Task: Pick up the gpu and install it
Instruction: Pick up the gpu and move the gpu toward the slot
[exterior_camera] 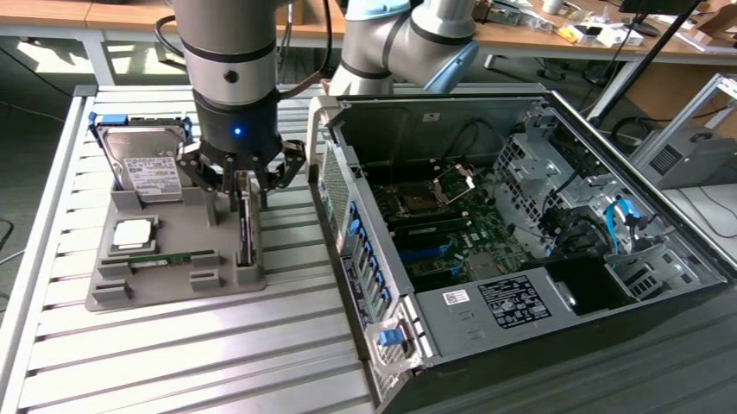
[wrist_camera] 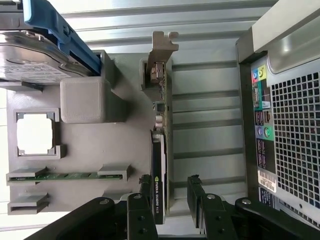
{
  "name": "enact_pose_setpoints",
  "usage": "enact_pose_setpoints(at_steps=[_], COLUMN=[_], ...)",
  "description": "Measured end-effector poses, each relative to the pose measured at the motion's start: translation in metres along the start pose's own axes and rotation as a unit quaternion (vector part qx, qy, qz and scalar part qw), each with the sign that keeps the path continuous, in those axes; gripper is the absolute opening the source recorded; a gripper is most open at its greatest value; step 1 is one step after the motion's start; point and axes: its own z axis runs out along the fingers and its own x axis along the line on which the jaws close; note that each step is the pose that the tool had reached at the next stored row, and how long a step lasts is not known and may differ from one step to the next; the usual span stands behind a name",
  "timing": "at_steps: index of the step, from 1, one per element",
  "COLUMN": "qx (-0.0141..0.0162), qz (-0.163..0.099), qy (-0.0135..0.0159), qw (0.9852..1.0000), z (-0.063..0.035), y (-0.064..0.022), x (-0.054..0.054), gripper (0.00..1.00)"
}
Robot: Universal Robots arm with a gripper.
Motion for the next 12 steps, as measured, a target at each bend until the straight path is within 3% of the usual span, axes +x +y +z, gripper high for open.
enact_pose_setpoints(at_steps=[12], qx=[0.0], qz=[0.0], qy=[0.0], qw=[1.0], z=[0.0077], y=[-0.0003], x=[0.0002], gripper=[0.42])
